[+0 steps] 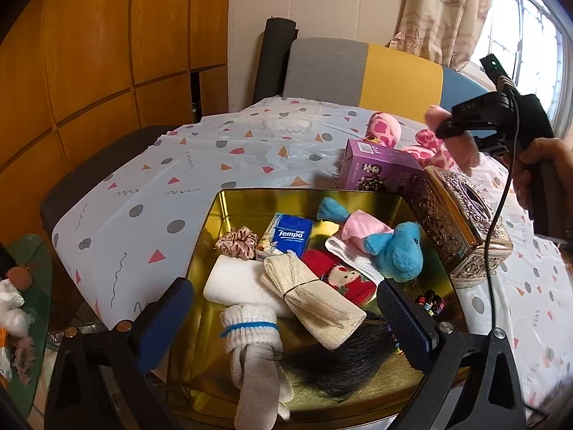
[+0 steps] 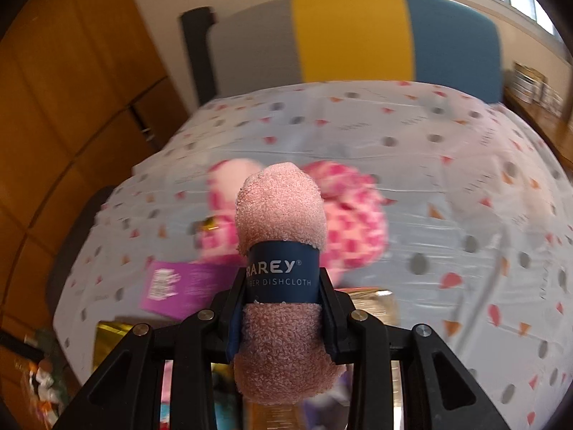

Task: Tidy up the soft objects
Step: 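Carry the pink GRAREY dishcloth roll toward the gold tray with the right tool, then lower the dishcloth roll into the tray and open the right tool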

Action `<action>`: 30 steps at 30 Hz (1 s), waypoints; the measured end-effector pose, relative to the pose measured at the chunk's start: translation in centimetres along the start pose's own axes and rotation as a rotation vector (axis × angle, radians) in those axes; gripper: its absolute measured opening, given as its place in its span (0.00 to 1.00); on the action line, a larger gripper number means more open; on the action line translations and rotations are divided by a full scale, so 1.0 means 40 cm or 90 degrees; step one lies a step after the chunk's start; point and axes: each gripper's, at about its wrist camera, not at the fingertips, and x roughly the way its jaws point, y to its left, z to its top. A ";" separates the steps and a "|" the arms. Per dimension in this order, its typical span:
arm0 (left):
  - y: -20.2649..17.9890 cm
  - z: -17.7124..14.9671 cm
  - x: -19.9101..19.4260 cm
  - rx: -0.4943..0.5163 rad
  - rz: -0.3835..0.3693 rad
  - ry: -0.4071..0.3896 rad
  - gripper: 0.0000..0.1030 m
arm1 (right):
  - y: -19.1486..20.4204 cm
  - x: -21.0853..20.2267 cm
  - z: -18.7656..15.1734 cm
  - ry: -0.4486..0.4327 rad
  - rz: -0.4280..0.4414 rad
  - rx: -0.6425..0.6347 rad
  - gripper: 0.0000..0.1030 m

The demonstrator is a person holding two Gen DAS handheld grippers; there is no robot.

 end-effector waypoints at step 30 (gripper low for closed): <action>0.060 -0.022 -0.024 -0.022 0.028 -0.009 1.00 | 0.310 0.060 -0.457 0.116 0.111 -0.272 0.34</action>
